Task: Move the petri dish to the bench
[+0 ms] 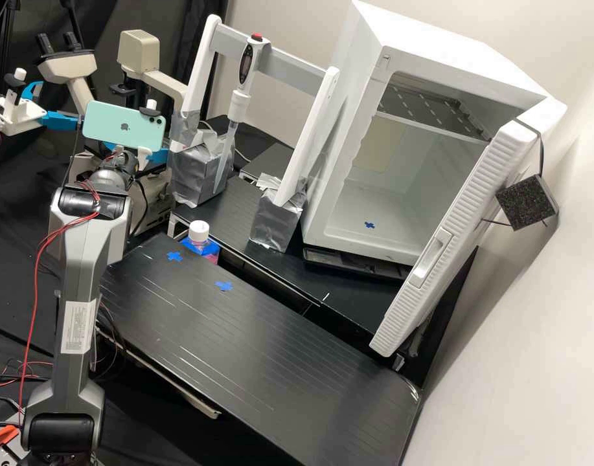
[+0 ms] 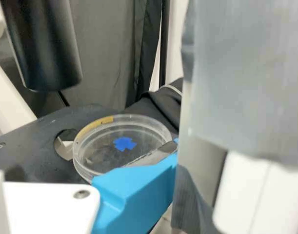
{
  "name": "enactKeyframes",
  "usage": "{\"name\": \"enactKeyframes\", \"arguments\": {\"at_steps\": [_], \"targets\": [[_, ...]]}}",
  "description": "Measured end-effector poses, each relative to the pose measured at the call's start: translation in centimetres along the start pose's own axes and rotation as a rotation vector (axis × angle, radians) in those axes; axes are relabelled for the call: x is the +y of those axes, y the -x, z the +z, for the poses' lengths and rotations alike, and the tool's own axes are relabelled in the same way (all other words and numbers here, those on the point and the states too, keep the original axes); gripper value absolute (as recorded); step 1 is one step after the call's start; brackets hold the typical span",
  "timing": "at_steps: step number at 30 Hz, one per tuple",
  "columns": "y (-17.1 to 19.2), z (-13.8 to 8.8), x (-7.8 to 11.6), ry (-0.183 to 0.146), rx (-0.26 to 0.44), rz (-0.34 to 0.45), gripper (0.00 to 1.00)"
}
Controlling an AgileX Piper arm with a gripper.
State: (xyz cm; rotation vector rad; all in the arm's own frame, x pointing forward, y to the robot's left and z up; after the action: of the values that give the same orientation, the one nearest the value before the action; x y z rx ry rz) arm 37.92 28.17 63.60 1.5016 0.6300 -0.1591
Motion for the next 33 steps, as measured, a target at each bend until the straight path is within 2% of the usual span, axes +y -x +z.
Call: {"name": "enactKeyframes", "arguments": {"at_steps": [2,8,15,21,22,33], "targets": [[-0.3,0.1,-0.1,0.004,-0.001,-0.001,1.00],[-1.1,0.6,-0.5,-0.036,-0.037,-0.003,1.00],[-1.4,0.6,-0.5,-0.051,-0.057,-0.008,1.00],[-1.5,0.7,-0.4,-0.040,-0.069,-0.008,1.00],[-1.5,0.7,-0.4,-0.040,-0.073,-0.008,0.00],[-1.4,1.0,-0.4,-0.040,-0.099,-0.001,0.00]]}}
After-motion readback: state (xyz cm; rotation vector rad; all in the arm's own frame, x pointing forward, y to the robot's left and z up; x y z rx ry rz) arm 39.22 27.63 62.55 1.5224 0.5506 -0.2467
